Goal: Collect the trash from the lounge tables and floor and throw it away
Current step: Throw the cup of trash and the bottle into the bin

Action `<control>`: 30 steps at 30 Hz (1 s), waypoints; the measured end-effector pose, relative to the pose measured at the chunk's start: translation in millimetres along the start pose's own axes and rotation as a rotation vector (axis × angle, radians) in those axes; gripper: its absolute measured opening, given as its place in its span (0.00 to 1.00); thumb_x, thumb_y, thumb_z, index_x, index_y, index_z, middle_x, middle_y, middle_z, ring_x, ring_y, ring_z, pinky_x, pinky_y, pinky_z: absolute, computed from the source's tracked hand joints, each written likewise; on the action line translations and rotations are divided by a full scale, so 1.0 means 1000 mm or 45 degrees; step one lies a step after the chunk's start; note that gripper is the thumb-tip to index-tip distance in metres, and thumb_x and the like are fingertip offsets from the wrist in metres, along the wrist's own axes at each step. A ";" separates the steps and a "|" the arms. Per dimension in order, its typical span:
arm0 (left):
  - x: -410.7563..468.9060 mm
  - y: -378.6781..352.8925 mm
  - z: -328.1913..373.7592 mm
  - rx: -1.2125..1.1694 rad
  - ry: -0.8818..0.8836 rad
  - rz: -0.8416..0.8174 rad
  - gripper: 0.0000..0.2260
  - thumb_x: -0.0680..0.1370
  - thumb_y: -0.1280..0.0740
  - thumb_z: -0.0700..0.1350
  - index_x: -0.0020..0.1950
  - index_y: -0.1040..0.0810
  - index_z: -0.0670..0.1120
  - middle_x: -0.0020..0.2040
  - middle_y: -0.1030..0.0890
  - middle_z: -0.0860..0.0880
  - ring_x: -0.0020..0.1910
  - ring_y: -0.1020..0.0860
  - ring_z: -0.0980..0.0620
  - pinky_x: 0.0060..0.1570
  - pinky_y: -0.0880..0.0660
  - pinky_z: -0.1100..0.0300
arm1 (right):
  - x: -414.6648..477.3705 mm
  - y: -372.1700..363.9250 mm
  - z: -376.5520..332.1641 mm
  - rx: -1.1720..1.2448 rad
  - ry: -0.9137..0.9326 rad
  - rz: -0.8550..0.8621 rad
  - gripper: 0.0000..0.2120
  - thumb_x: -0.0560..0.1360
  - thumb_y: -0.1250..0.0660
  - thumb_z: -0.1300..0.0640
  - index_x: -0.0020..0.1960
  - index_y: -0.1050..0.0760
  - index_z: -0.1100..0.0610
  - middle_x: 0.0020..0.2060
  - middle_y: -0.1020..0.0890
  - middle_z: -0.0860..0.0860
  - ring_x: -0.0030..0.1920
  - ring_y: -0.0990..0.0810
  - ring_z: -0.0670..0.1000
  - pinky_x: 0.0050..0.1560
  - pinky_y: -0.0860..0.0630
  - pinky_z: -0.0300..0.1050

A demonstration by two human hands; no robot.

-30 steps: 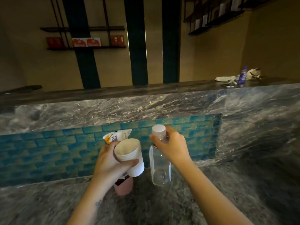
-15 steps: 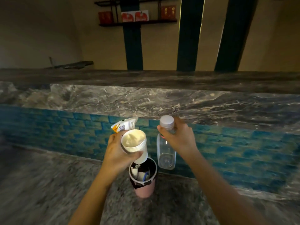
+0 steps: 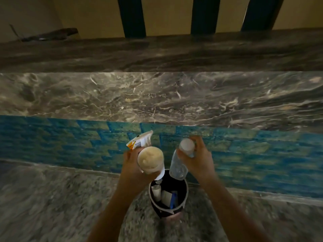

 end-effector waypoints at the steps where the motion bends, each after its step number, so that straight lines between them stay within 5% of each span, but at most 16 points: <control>1: 0.022 -0.003 -0.019 0.021 0.029 -0.048 0.27 0.60 0.20 0.43 0.55 0.25 0.46 0.54 0.26 0.47 0.55 0.27 0.44 0.50 0.26 0.49 | 0.021 -0.015 0.007 -0.014 -0.050 0.032 0.18 0.69 0.28 0.47 0.50 0.37 0.44 0.41 0.26 0.42 0.49 0.22 0.54 0.54 0.26 0.60; 6: 0.066 -0.035 -0.079 -0.026 0.102 -0.119 0.30 0.57 0.24 0.48 0.57 0.26 0.48 0.57 0.29 0.48 0.55 0.29 0.53 0.47 0.27 0.59 | 0.059 -0.054 0.052 -0.022 -0.133 0.076 0.16 0.67 0.27 0.47 0.43 0.35 0.38 0.38 0.26 0.34 0.42 0.23 0.44 0.50 0.25 0.54; 9: 0.087 -0.081 -0.128 -0.039 0.110 -0.157 0.28 0.59 0.24 0.48 0.57 0.28 0.57 0.56 0.35 0.65 0.56 0.32 0.60 0.46 0.32 0.69 | 0.093 -0.085 0.108 -0.020 -0.193 0.130 0.16 0.66 0.25 0.48 0.43 0.34 0.40 0.37 0.26 0.35 0.38 0.25 0.31 0.34 0.29 0.27; 11: 0.090 -0.114 -0.162 -0.046 0.133 -0.141 0.27 0.60 0.23 0.50 0.54 0.30 0.62 0.55 0.37 0.69 0.55 0.34 0.67 0.46 0.35 0.76 | 0.107 -0.109 0.152 -0.051 -0.229 0.154 0.18 0.66 0.25 0.49 0.45 0.33 0.41 0.36 0.27 0.34 0.37 0.27 0.27 0.29 0.33 0.21; 15: 0.080 -0.181 -0.247 -0.013 0.302 -0.039 0.27 0.60 0.29 0.57 0.57 0.27 0.51 0.55 0.31 0.54 0.52 0.37 0.66 0.46 0.39 0.78 | 0.123 -0.160 0.253 -0.087 -0.315 0.149 0.18 0.67 0.26 0.53 0.49 0.33 0.43 0.36 0.27 0.36 0.35 0.27 0.35 0.28 0.34 0.21; 18: 0.058 -0.228 -0.303 -0.004 0.433 -0.046 0.30 0.59 0.31 0.56 0.58 0.27 0.45 0.53 0.32 0.54 0.58 0.34 0.52 0.53 0.32 0.62 | 0.122 -0.194 0.322 -0.161 -0.412 0.121 0.18 0.68 0.27 0.54 0.53 0.31 0.47 0.39 0.25 0.43 0.37 0.24 0.44 0.31 0.32 0.28; 20: 0.043 -0.253 -0.334 -0.003 0.548 -0.051 0.31 0.60 0.25 0.47 0.61 0.28 0.43 0.59 0.32 0.47 0.60 0.33 0.48 0.55 0.31 0.57 | 0.118 -0.214 0.357 -0.217 -0.476 0.083 0.18 0.69 0.27 0.56 0.55 0.30 0.52 0.43 0.25 0.46 0.41 0.24 0.49 0.37 0.30 0.39; 25: 0.016 -0.290 -0.380 0.020 0.606 -0.130 0.29 0.62 0.23 0.41 0.61 0.29 0.43 0.60 0.31 0.43 0.58 0.35 0.54 0.48 0.37 0.68 | 0.114 -0.240 0.403 -0.402 -0.380 0.118 0.17 0.68 0.28 0.58 0.55 0.28 0.55 0.43 0.25 0.47 0.40 0.28 0.46 0.37 0.35 0.37; 30: 0.005 -0.312 -0.398 0.040 0.670 -0.143 0.30 0.62 0.24 0.44 0.62 0.30 0.42 0.63 0.32 0.42 0.64 0.36 0.46 0.51 0.39 0.70 | 0.108 -0.271 0.438 -0.366 -0.500 -0.181 0.14 0.71 0.30 0.58 0.56 0.26 0.57 0.49 0.19 0.56 0.45 0.22 0.53 0.40 0.31 0.41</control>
Point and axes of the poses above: each hand's wrist, its own x-axis towards the middle knuckle, its own y-axis out of the back of the hand, z = x × y, the point moved 4 cm from there along x, towards the middle knuckle
